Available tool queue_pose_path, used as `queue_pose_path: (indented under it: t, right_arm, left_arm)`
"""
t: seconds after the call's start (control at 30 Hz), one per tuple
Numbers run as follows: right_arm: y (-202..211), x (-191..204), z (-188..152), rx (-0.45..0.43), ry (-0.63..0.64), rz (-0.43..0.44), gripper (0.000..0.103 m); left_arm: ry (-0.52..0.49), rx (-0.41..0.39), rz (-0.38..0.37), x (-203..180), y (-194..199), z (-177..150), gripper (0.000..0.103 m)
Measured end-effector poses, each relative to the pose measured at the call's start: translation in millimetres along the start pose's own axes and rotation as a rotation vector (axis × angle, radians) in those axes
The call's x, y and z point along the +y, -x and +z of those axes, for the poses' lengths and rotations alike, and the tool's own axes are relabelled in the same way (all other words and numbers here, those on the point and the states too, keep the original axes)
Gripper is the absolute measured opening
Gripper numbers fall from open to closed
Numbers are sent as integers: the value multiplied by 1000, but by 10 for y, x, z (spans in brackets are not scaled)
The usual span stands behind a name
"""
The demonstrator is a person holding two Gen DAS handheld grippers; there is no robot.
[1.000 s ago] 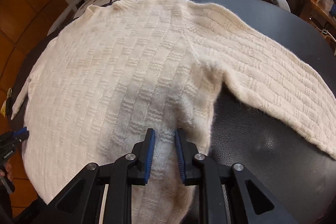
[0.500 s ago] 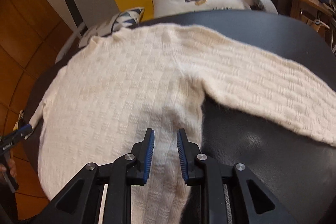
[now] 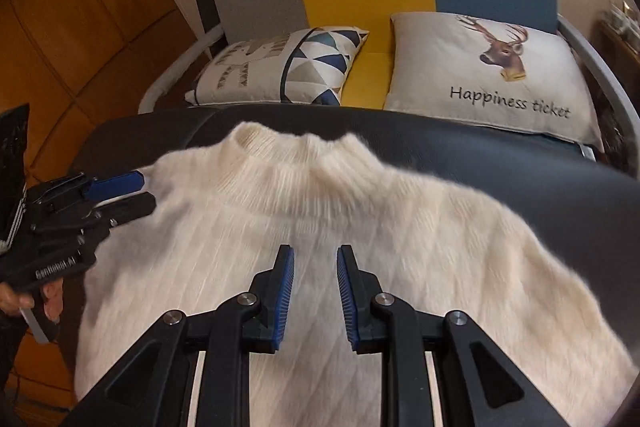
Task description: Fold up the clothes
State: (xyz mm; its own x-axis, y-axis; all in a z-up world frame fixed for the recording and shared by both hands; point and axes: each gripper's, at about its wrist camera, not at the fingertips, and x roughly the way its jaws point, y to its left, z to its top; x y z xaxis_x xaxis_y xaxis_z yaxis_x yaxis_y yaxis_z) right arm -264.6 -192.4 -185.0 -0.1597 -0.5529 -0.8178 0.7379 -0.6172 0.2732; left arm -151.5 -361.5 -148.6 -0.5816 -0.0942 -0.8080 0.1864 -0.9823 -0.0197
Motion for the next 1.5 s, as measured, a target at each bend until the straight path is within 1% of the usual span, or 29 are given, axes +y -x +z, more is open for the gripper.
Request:
queue_pose_path:
  t: [0.07, 0.17, 0.23, 0.27, 0.3, 0.33, 0.4, 0.43, 0.5, 0.53, 0.6, 0.63, 0.67, 0.73, 0.83, 0.93, 1.0, 1.03, 1.07, 1.1, 1.13, 1.2, 1.27, 1.3, 1.33, 1.4, 1.43, 1.5]
  right_arm:
    - [-172, -30, 104, 24, 4, -4, 22]
    - [-322, -138, 160, 45, -2, -46, 21]
    - [-355, -221, 167, 40, -15, -67, 17]
    - [-350, -260, 163, 30, -25, -79, 9]
    - [-352, -284, 156, 15, -30, -106, 6]
    - [-352, -312, 141, 0, -46, -106, 6]
    - [-343, -362, 132, -12, -87, -85, 6]
    - [-324, -368, 133, -13, -105, -74, 8]
    - [-245, -329, 128, -13, -102, -59, 10]
    - [-203, -307, 124, -13, -99, -51, 14]
    - [-115, -195, 144, -36, -55, -17, 15]
    - [-98, -129, 176, -45, -36, -9, 15]
    - [-87, -62, 213, -53, -19, -5, 15]
    - [-103, 66, 280, -54, 11, 5, 18]
    - [-261, 157, 319, 6, 34, 40, 18]
    - [-393, 110, 323, 27, 30, -2, 18]
    - [-463, -3, 328, 32, -11, -18, 18]
    - [-493, -51, 326, 28, -24, -41, 18]
    - [-504, -87, 313, 14, -42, -42, 17]
    - [-511, -120, 298, -1, -61, -37, 16]
    - [-517, -140, 273, -14, -69, -52, 14]
    - [-510, -156, 238, -38, -85, -69, 14]
    - [-478, -162, 232, -44, -97, -61, 17]
    - [-446, -165, 228, -33, -106, -61, 17]
    - [-359, -167, 199, -43, -116, -46, 17]
    - [-144, -185, 114, -72, -134, 2, 19]
    - [-3, -216, 38, -82, -146, 15, 21]
    - [350, -357, -175, -120, -183, 28, 21]
  left_arm:
    - [0, 15, 8, 21, -202, 88, 37]
    - [41, 51, 23, 125, -478, 154, 37]
    - [92, 77, 40, 245, -621, 141, 37]
    - [116, 75, 40, 292, -654, 119, 37]
    - [135, 59, 34, 326, -655, 106, 37]
    - [145, 54, 35, 337, -662, 107, 38]
    - [153, 53, 47, 324, -669, 119, 38]
    - [161, 54, 52, 319, -667, 126, 38]
    - [198, 57, 41, 330, -600, 137, 38]
    - [228, 48, 23, 358, -532, 132, 38]
    - [269, 14, -3, 429, -381, 123, 38]
    - [271, -4, -3, 462, -308, 136, 38]
    - [261, -15, 5, 486, -252, 162, 38]
    - [213, -8, 16, 485, -234, 226, 38]
    - [122, 4, -26, 383, -275, 289, 38]
    - [53, 37, -48, 230, -448, 338, 38]
    - [47, 59, 9, 204, -611, 368, 38]
    - [60, 74, 53, 215, -692, 377, 38]
    - [89, 85, 94, 252, -756, 373, 38]
    - [123, 82, 106, 290, -783, 359, 38]
    - [151, 77, 115, 319, -799, 343, 38]
    - [176, 55, 123, 332, -794, 305, 39]
    - [172, 39, 136, 303, -780, 274, 39]
    - [174, 35, 138, 296, -768, 262, 39]
    - [188, 35, 129, 305, -737, 256, 39]
    - [224, 25, 107, 330, -611, 226, 39]
    - [237, 12, 91, 335, -503, 192, 39]
    - [254, -16, 57, 345, -267, 78, 39]
